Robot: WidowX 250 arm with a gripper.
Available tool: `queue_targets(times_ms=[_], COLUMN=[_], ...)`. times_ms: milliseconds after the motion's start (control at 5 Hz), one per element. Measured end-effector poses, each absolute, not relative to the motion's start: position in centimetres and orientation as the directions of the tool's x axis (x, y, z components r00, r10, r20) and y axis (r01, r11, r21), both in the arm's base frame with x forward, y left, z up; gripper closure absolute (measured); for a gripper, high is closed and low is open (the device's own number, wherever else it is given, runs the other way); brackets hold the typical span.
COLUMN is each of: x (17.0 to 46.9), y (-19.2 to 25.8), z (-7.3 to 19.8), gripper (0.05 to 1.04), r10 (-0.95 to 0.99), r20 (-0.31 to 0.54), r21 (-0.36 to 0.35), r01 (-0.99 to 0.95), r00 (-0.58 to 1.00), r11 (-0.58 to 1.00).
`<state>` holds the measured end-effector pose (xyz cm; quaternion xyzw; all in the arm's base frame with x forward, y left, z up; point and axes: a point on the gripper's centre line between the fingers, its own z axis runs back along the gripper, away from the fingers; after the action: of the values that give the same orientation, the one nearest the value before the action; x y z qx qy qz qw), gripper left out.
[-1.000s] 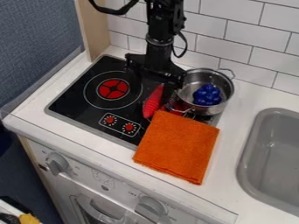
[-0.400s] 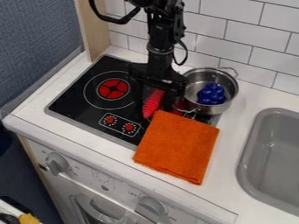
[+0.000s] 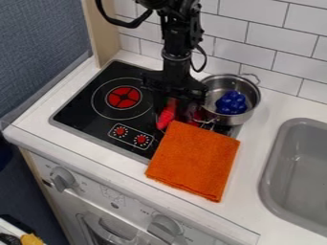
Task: Moved the red fork to the left side of the burner
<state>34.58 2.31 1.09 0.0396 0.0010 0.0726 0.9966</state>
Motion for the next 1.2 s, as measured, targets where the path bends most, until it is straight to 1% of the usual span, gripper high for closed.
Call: queue_targets(times_ms=[200, 400, 600, 800, 1000, 1200], x=[34.6, 35.0, 35.6, 35.3, 34.5, 33.8], y=[2.4, 4.3, 7.3, 9.8, 12.1, 14.1], z=[1.2, 3.2, 5.6, 6.2, 5.8, 5.3], gripper=[0.661, 0.661, 0.662, 0.662, 0.662, 0.662], r10=[0.138, 0.117, 0.02, -0.025, -0.011, 0.072], r20=[0.012, 0.066, 0.09, 0.094, 0.08, 0.08], r21=[0.059, 0.018, -0.012, -0.02, -0.014, 0.02], r01=[-0.139, -0.119, -0.019, 0.027, 0.012, -0.074], r00=[0.99, 0.991, 0.996, 0.995, 0.997, 0.994], r11=[0.989, 0.993, 1.0, 0.999, 1.0, 0.997])
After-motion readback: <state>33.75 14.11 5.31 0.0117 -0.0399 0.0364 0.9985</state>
